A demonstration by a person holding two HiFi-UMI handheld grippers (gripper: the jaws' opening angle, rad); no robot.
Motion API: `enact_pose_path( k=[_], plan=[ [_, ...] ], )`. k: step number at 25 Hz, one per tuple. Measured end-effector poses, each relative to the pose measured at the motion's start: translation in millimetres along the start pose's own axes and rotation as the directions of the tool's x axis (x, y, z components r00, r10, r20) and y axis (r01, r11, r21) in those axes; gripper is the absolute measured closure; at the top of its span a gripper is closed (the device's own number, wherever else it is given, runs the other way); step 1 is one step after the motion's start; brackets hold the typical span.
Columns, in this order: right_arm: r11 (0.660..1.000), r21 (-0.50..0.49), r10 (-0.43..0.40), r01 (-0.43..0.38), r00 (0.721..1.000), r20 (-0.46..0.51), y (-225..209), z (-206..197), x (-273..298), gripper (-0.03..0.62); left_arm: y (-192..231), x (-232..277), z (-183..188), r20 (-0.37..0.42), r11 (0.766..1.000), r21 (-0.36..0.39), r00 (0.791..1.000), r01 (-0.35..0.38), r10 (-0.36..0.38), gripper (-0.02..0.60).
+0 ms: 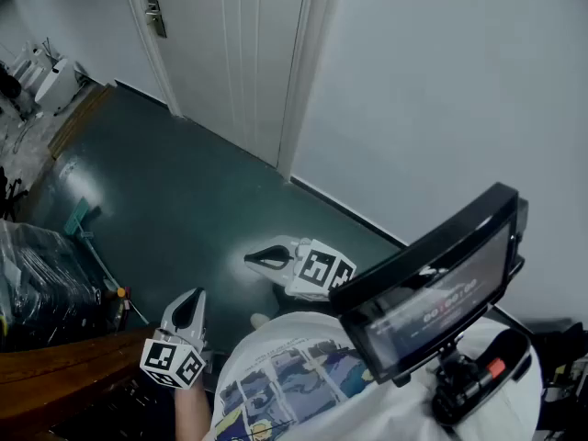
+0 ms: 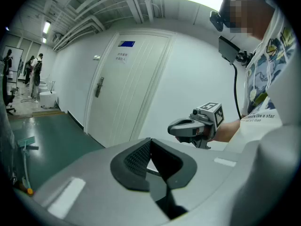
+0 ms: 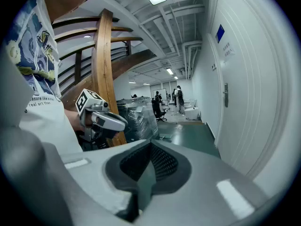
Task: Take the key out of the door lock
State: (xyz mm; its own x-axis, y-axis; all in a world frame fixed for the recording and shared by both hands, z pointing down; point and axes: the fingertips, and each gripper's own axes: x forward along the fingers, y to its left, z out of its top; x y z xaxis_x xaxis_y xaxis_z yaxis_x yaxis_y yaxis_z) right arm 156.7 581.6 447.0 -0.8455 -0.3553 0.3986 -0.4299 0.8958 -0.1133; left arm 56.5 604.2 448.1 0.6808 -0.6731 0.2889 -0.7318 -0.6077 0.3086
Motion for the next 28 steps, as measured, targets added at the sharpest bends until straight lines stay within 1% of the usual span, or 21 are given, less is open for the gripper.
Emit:
enact_pose_path(
  k=[7,12,14,19,22,24,26,28],
  plan=[
    [1.000,-0.010,0.012,-0.012,1.000,0.002,11.7,-1.2,-3.2,0.592,-5.3,-8.0,1.6,0.013,1.000,0.007,1.000,-0.017,0.017,0.577],
    [1.000,-0.030,-0.010,0.009,1.000,-0.006,17.2,-0.9,-4.7,0.592,-14.0,-13.5,-1.8,0.010,1.000,0.007,1.000,-0.010,0.010,0.577],
    [0.999,-0.036,-0.007,0.006,1.000,-0.009,17.4,-0.9,-5.0,0.591,-16.2,-13.4,-1.2,0.009,1.000,0.001,1.000,-0.014,0.014,0.577],
    [0.999,-0.040,-0.011,0.011,1.000,-0.001,23.8,-1.2,1.2,0.586,-11.7,-19.0,-9.2,0.004,1.000,0.005,1.000,-0.001,0.001,0.577],
    [0.999,-0.025,-0.020,0.020,1.000,-0.009,25.6,-3.1,9.3,0.580,-2.1,-20.5,-12.8,0.002,1.000,-0.006,1.000,0.001,-0.001,0.577],
    [0.999,-0.026,-0.020,0.020,1.000,-0.008,20.0,1.0,19.9,0.579,10.9,-19.4,-10.6,0.013,1.000,-0.020,1.000,-0.014,0.014,0.577],
    [0.999,-0.030,-0.013,0.013,1.000,-0.003,7.0,8.1,35.1,0.579,28.2,-15.2,-4.1,0.024,0.999,-0.026,0.999,-0.034,0.035,0.577],
    [0.999,-0.025,-0.023,0.022,1.000,-0.004,-14.9,13.1,49.2,0.579,47.6,-4.1,5.1,0.025,0.999,-0.026,0.999,-0.040,0.041,0.577]
  ],
)
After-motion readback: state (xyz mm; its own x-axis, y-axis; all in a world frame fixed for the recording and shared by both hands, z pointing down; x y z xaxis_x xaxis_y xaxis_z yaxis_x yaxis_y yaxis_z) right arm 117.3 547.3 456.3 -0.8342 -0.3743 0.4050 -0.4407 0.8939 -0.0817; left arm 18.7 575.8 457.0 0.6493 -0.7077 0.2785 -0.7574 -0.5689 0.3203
